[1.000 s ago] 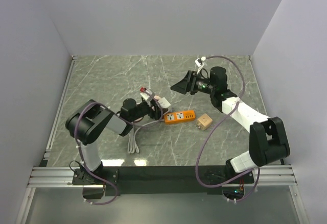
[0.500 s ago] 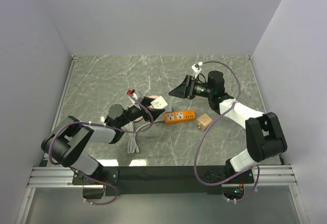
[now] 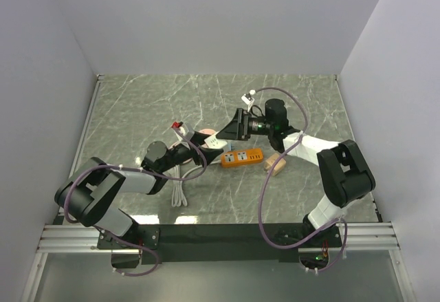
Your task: Insert the plug
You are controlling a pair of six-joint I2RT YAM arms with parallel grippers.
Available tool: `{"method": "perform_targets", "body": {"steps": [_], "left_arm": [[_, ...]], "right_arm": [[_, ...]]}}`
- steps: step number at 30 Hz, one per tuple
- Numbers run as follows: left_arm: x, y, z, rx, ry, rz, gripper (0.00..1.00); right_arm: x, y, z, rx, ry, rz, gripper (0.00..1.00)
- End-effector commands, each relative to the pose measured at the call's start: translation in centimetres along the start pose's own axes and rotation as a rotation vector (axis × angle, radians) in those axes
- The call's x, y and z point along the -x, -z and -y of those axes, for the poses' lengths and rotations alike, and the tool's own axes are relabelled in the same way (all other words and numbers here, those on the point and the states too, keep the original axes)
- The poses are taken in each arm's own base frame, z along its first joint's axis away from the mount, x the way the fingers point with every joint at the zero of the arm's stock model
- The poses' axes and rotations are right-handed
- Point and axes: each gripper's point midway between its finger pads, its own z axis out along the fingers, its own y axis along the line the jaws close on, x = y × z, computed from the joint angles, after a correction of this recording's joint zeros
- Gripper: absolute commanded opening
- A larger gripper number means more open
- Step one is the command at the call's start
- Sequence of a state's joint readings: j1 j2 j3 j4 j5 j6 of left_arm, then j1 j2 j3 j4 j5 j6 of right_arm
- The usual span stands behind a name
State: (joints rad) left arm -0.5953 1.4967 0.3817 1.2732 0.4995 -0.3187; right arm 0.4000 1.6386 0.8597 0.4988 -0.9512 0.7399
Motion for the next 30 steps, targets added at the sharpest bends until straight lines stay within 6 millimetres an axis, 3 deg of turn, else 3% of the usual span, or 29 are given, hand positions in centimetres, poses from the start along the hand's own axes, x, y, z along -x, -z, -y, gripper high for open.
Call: {"method": "perform_targets", "body": {"steps": [1,16,20,21,23,24,25,27,30], "left_arm": [[6.4,-0.3,2.1,-0.076,-0.135,0.214,0.0],[7.4,-1.8,0.1,-0.005,-0.177,0.247,0.0],[7.2,-1.9,-0.2,0.006,-0.178,0.242,0.01],[7.2,-1.9,-0.3,0.01,-0.177,0.239,0.01],[6.8,-2.0,-0.7,0.028,-0.168,0.22,0.12],[6.7,-1.9,-0.7,0.033,-0.165,0.215,0.34],[6.7,-1.9,-0.8,0.038,-0.16,0.211,0.46],[6.3,-1.7,-0.7,0.039,-0.149,0.197,0.93],[5.8,-1.2,-0.7,0.048,-0.133,0.195,0.99]], "right_arm": [[1.3,-0.6,-2.5,0.067,0.09,-0.003,0.84],[-1.0,-0.9,-6.5,0.264,0.138,-0.118,0.71],[-1.1,-0.9,-6.9,0.287,0.136,-0.125,0.47],[-1.0,-0.9,-7.1,0.29,0.142,-0.123,0.32],[0.0,-0.9,-7.3,0.28,0.163,-0.096,0.14],[0.5,-0.8,-7.0,0.264,0.158,-0.086,0.0],[1.1,-0.7,-6.8,0.251,0.162,-0.072,0.0],[2.8,-0.6,-6.6,0.218,0.187,-0.033,0.0],[6.0,0.0,-5.6,0.147,0.223,0.033,0.0]]}}
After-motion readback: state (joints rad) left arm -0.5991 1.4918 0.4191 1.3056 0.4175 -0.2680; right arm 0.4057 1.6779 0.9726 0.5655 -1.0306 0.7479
